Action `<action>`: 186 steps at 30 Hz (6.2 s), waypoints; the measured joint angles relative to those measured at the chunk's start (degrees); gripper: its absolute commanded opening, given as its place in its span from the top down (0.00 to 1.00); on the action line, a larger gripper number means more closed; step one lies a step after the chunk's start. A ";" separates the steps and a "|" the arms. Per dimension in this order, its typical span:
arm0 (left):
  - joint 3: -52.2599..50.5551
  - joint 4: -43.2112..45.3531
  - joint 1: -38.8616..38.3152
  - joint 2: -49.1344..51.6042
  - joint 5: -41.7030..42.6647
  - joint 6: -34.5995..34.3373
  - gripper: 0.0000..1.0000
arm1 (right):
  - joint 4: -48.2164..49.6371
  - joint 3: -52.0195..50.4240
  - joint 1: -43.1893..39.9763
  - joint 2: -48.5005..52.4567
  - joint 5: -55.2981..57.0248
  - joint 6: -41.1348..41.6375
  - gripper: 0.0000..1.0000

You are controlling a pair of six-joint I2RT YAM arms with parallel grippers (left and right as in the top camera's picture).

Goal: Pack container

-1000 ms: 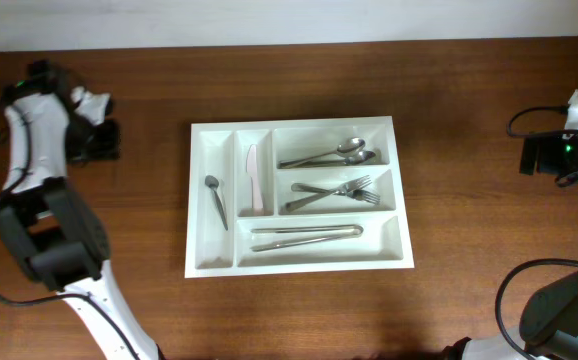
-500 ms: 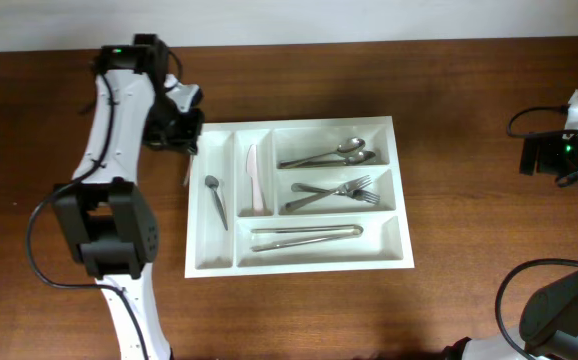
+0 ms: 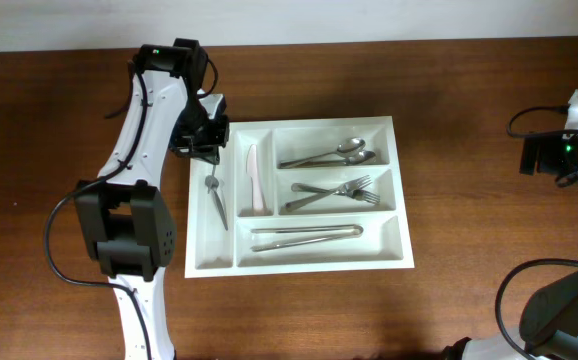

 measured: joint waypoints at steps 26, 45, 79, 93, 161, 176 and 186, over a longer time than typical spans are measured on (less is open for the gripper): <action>2.60 10.93 2.40 0.07 -2.08 -0.02 0.01 | 0.00 0.00 0.02 0.00 0.00 0.04 0.01; 15.04 -4.50 8.79 -21.62 -2.21 7.32 0.01 | 0.00 0.00 0.02 0.00 0.00 0.02 0.01; -20.04 -1.57 8.41 -97.98 0.96 5.25 0.01 | 0.02 0.00 0.02 0.00 0.00 0.04 0.01; -24.61 -8.81 8.41 -98.18 4.61 4.85 0.01 | 0.00 0.00 0.02 0.00 -0.02 0.00 0.01; -106.38 81.79 14.64 -128.13 2.71 39.08 0.01 | 0.00 0.00 0.02 0.00 -0.02 0.04 0.01; -119.49 93.00 13.42 -128.17 1.77 40.28 0.01 | 0.00 0.00 0.00 0.00 0.00 0.00 0.01; -121.04 84.19 13.38 -128.19 -1.18 37.00 0.01 | 0.02 0.00 0.02 0.00 0.00 0.04 0.01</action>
